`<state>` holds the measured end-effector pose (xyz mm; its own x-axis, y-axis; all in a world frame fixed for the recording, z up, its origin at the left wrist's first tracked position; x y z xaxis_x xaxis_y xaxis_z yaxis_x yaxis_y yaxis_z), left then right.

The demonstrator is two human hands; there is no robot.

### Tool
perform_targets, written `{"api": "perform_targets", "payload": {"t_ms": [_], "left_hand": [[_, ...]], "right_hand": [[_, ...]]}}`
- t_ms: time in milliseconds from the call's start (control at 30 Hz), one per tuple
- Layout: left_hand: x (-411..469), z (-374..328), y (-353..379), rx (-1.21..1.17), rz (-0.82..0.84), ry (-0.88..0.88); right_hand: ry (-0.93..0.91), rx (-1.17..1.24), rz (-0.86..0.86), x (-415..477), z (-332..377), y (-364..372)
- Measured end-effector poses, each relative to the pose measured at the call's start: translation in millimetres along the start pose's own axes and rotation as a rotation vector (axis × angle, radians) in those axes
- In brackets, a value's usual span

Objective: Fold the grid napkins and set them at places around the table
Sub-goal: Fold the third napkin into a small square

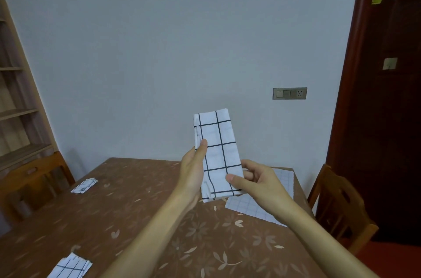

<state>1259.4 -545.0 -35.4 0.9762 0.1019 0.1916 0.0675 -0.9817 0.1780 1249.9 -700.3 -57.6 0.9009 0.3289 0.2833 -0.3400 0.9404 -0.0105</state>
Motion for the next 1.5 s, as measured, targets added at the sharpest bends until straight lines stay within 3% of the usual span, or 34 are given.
{"api": "perform_targets", "payload": {"t_ms": [100, 267, 600, 1200, 1500], "left_hand": [[1, -3, -1, 0.136, 0.027, 0.068], [-4, -9, -5, 0.427, 0.217, 0.169], [-9, -8, -8, 0.427, 0.333, 0.110], [-8, -6, -16, 0.157, 0.216, 0.098], [-17, -15, -10, 0.224, 0.213, 0.274]], "right_hand": [[-0.006, -0.032, -0.042, -1, -3, -6], [-0.032, -0.043, -0.112, -2, -7, -22], [-0.030, 0.013, -0.125, -3, 14, -25], [0.013, 0.204, -0.099, -3, 5, -31], [0.084, 0.304, -0.081, -2, 5, -27]]}}
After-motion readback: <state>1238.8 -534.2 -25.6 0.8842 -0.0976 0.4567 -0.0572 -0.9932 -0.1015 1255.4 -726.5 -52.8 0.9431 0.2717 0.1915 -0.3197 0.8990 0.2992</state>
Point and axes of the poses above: each hand's wrist, its own x-axis towards the middle knuckle, its own y-axis out of the palm, z = x × y, the point moved 5 cm from there along x, towards the middle knuckle, and after that the axes turned 3 degrees about x, right-handed, at the moved point
